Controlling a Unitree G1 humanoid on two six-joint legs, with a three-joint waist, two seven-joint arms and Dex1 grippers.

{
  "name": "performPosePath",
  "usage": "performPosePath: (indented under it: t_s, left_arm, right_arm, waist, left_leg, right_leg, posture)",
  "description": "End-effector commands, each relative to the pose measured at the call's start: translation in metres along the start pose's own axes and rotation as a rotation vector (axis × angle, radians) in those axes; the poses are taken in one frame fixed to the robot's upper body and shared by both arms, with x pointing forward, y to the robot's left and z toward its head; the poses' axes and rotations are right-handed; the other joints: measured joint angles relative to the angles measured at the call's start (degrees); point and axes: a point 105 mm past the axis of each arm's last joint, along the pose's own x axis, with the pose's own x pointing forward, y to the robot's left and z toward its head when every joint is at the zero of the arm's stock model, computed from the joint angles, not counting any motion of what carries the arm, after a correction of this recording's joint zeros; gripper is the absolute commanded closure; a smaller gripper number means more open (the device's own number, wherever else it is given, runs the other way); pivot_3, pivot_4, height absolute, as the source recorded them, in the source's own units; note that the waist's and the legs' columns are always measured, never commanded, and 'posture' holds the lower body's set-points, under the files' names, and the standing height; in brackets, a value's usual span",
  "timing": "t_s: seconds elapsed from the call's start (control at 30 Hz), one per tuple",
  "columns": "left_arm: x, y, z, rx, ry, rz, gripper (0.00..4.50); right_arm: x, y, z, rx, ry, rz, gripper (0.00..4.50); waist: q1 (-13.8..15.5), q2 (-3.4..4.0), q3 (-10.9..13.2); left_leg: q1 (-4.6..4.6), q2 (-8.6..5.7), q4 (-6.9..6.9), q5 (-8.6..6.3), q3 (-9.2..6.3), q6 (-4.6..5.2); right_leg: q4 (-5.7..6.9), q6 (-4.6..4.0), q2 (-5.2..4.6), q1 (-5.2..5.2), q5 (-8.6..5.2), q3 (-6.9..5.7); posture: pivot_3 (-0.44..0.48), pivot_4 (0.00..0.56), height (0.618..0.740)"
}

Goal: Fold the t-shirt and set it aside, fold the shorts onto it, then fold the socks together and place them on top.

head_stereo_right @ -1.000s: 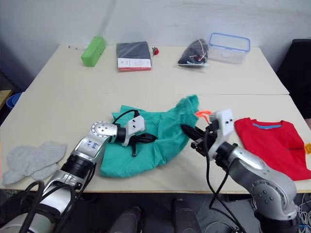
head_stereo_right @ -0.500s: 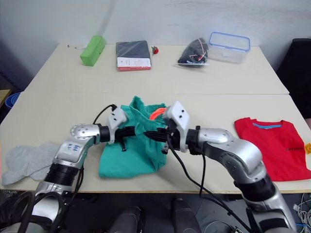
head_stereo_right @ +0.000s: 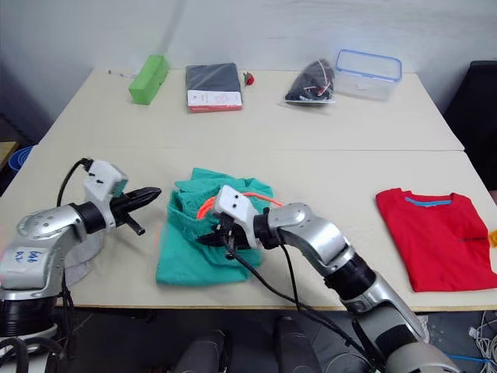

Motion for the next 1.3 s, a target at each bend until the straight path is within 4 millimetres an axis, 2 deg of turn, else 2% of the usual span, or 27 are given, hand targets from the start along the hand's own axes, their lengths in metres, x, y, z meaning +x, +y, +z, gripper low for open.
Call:
performPosePath:
  t_s: [0.03,0.23,0.3,0.37,0.47,0.63,0.73,0.87,0.97,1.1,1.3]
  left_arm:
    - [0.000,-0.002,0.032,0.063,-0.088,-0.007,4.50]
    - [0.023,-0.037,0.067,0.108,-0.177,-0.193,4.50]
    - [0.030,-0.068,0.077,0.142,-0.194,-0.363,4.50]
    - [0.035,-0.091,0.076,0.172,-0.174,-0.491,4.50]
    - [0.037,-0.110,0.058,0.216,-0.095,-0.606,4.50]
    - [0.032,-0.111,0.020,0.276,0.052,-0.644,4.50]
    - [0.027,-0.106,-0.001,0.272,0.116,-0.617,4.50]
    - [0.022,-0.105,-0.026,0.262,0.177,-0.587,4.50]
    - [0.023,-0.105,-0.037,0.269,0.195,-0.557,4.50]
    - [0.022,-0.106,-0.039,0.263,0.190,-0.535,4.50]
    - [0.017,-0.110,-0.041,0.246,0.180,-0.517,4.50]
  right_arm:
    - [0.003,0.006,0.015,-0.057,-0.033,0.054,2.69]
    - [0.003,0.008,0.021,-0.061,-0.048,0.084,0.57]
    - [-0.001,0.007,0.021,-0.061,-0.045,0.071,0.03]
    - [-0.006,0.006,0.021,-0.059,-0.045,0.060,0.03]
    - [-0.017,0.006,0.024,-0.060,-0.050,0.045,0.03]
    - [-0.045,-0.002,0.024,-0.073,-0.034,-0.016,0.03]
    - [-0.056,-0.012,0.019,-0.064,-0.007,-0.067,0.64]
    - [-0.059,-0.020,0.003,-0.067,0.050,-0.089,2.04]
    - [-0.057,-0.029,-0.007,-0.078,0.087,-0.107,3.14]
    - [-0.052,-0.040,-0.011,-0.097,0.102,-0.116,4.49]
    - [-0.035,-0.059,0.002,-0.120,0.067,-0.138,4.49]
  waist:
    - [0.19,0.00,0.00]
    - [-0.15,0.00,0.00]
    - [-0.25,0.00,0.00]
    - [-0.39,0.00,0.00]
    - [-0.51,0.02,0.01]
    - [-0.45,0.09,0.05]
    - [-0.41,0.09,0.05]
    - [-0.24,0.09,0.05]
    - [-0.23,0.08,0.05]
    - [-0.31,0.09,0.05]
    - [-0.57,0.09,0.05]
  left_leg:
    - [-0.01,-0.05,0.00,0.00,-0.02,0.00]
    - [-0.03,-0.11,-0.03,0.00,-0.02,0.00]
    - [-0.03,-0.10,-0.06,0.00,-0.01,0.00]
    - [-0.03,-0.10,-0.07,0.00,0.01,-0.01]
    - [-0.02,-0.09,-0.11,-0.01,0.04,-0.01]
    - [0.00,-0.03,-0.11,0.03,0.03,-0.07]
    - [0.04,-0.02,-0.11,0.03,0.06,-0.07]
    - [0.04,-0.02,-0.11,0.04,0.03,-0.06]
    - [0.04,-0.02,-0.11,0.03,0.06,-0.06]
    - [0.05,-0.03,-0.10,0.05,0.07,-0.04]
    - [0.15,0.00,-0.10,0.05,0.12,-0.04]
  right_leg:
    - [-0.02,0.00,-0.06,0.01,0.00,-0.04]
    - [-0.03,0.00,-0.15,0.00,0.00,-0.20]
    - [-0.04,0.00,-0.15,-0.01,0.00,-0.20]
    - [-0.04,0.00,-0.13,-0.03,0.00,-0.18]
    - [-0.04,-0.01,-0.09,-0.04,0.00,-0.14]
    - [0.01,-0.09,-0.01,-0.06,-0.05,-0.13]
    - [0.04,-0.10,0.00,-0.05,-0.05,-0.10]
    - [0.02,-0.11,-0.02,-0.03,-0.06,-0.13]
    - [0.01,-0.11,-0.03,-0.03,-0.06,-0.11]
    - [0.04,-0.11,-0.05,-0.02,-0.06,-0.12]
    - [0.20,-0.14,0.00,-0.03,-0.07,-0.07]
  posture:
    - [0.000,0.150,0.740]
    - [0.000,0.150,0.740]
    - [0.000,0.150,0.740]
    - [0.000,0.150,0.740]
    - [0.000,0.150,0.740]
    - [0.000,0.150,0.740]
    - [0.000,0.150,0.740]
    - [0.000,0.150,0.740]
    - [0.000,0.150,0.740]
    - [0.000,0.150,0.740]
    - [0.000,0.150,0.740]
